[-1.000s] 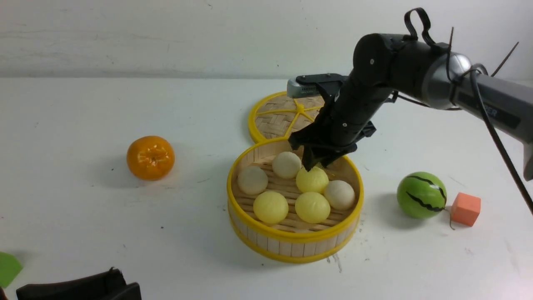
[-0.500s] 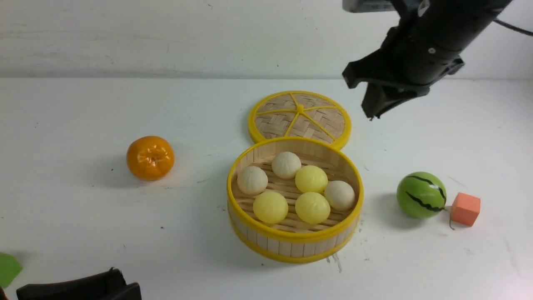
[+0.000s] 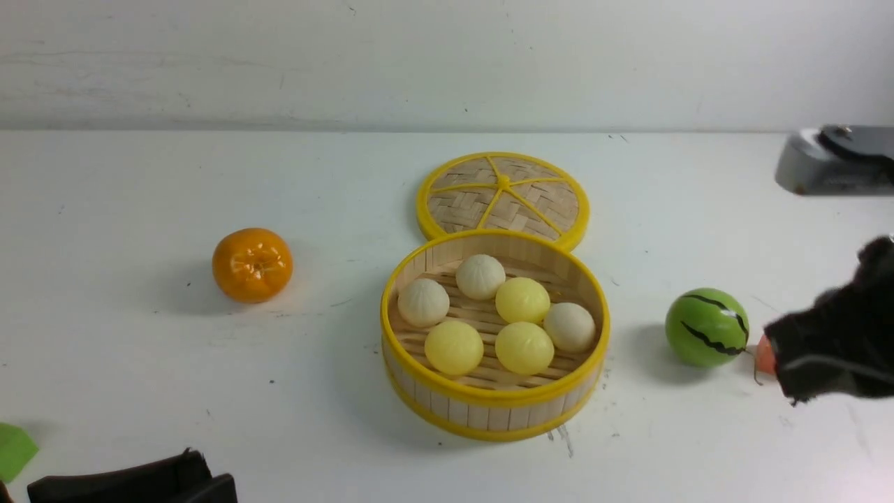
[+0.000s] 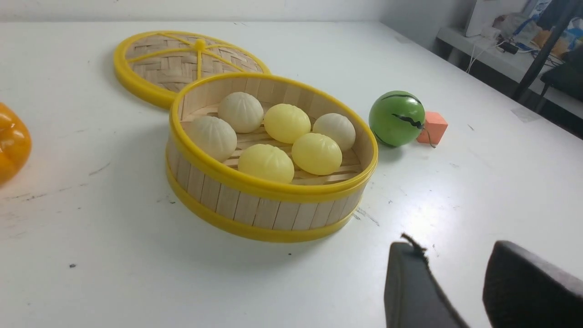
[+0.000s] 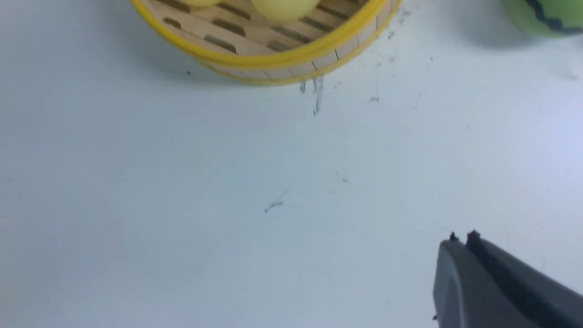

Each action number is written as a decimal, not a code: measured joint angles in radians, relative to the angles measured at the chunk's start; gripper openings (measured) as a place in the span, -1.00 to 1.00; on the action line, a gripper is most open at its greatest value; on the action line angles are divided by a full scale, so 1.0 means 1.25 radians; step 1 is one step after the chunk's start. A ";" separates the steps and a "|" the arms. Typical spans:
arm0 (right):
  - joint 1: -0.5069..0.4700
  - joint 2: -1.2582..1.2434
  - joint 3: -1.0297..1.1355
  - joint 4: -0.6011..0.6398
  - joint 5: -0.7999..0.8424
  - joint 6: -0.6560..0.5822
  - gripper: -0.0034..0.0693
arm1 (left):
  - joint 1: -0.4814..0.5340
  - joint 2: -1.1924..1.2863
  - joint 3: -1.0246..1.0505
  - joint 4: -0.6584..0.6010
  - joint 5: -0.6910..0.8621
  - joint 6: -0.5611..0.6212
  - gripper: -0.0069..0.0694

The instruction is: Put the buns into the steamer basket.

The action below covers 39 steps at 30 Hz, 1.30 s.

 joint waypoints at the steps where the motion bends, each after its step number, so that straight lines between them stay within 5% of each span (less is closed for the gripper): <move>1: 0.000 -0.037 0.033 0.001 0.005 0.000 -0.90 | 0.000 0.000 0.000 0.000 0.000 0.000 -0.20; 13: -0.003 -0.167 0.077 -0.013 0.104 -0.007 -0.89 | 0.000 0.000 0.000 0.000 0.000 0.000 -0.20; 17: -0.065 -0.311 0.172 -0.029 -0.030 -0.085 -0.89 | 0.000 0.000 0.000 0.000 0.000 0.000 -0.20; 24: -0.218 -0.725 0.632 -0.040 -0.445 -0.156 -0.88 | 0.000 0.000 0.000 0.000 0.000 0.000 -0.20; 30: -0.272 -0.898 0.852 -0.052 -0.519 -0.155 -0.87 | 0.000 0.000 0.000 0.000 0.001 0.000 -0.20; 39: -0.278 -0.906 0.864 -0.042 -0.566 -0.147 -0.87 | 0.000 -0.001 0.000 0.000 0.017 0.000 -0.20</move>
